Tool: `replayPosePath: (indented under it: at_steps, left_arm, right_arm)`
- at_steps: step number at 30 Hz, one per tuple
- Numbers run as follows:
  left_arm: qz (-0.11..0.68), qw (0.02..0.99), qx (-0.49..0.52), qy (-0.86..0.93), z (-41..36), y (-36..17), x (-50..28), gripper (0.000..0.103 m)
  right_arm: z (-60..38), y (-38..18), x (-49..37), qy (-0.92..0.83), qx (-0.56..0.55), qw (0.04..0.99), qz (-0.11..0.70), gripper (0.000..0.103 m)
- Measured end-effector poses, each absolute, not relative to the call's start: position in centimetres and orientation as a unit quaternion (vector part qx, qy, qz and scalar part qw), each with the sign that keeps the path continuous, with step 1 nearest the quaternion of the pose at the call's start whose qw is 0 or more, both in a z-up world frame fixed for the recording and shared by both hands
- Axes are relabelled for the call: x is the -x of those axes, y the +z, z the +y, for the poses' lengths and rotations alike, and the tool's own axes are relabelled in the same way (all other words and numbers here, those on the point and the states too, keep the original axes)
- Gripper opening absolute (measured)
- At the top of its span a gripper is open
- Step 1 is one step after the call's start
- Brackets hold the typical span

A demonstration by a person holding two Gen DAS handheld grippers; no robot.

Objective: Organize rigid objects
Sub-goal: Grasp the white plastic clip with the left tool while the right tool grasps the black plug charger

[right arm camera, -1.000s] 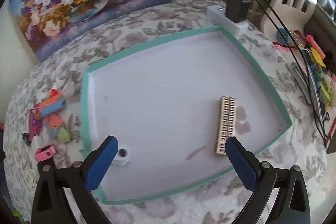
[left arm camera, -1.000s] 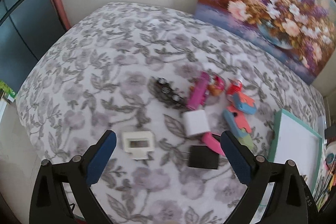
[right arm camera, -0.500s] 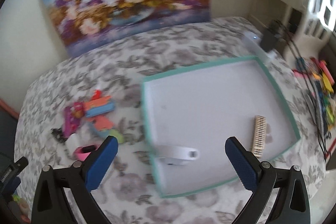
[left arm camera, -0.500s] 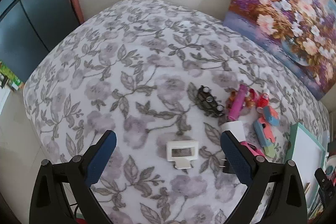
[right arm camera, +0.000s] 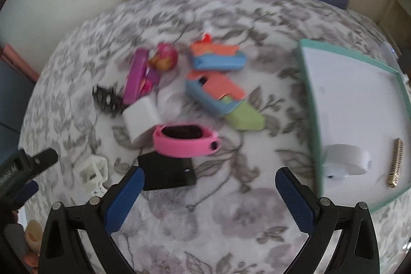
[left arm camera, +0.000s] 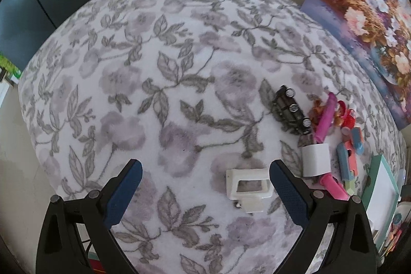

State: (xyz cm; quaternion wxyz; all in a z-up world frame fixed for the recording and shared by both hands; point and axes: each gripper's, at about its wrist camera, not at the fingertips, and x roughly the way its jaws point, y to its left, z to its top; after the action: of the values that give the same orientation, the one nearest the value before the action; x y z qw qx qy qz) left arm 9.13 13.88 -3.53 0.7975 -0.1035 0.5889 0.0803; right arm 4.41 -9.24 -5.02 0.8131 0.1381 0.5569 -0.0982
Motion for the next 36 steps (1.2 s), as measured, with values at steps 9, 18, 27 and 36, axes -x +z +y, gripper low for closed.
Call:
replayPosePath:
  at_steps: [9, 18, 27, 36]
  left_arm:
    - [0.603, 0.785, 0.126, 0.066, 14.3, -4.9, -9.7, 0.099]
    - [0.622, 0.775, 0.104, 0.042, 12.4, -6.1, -10.5, 0.099]
    - [0.636, 0.767, 0.086, 0.025, 10.6, -7.2, -11.1, 0.099]
    - [0.646, 0.76, 0.067, 0.024, 8.9, -8.8, -11.6, 0.099]
  right_arm:
    - [-6.2, -7.5, -5.7, -0.075, -0.103, 0.805, 0.579, 0.103]
    - [-4.8, -9.5, -7.0, -0.072, -0.077, 0.804, 0.585, 0.103]
    - [-3.4, -10.4, -8.3, -0.083, -0.059, 0.81, 0.577, 0.103]
    - [-6.2, -10.1, -8.3, -0.106, -0.082, 0.807, 0.575, 0.101]
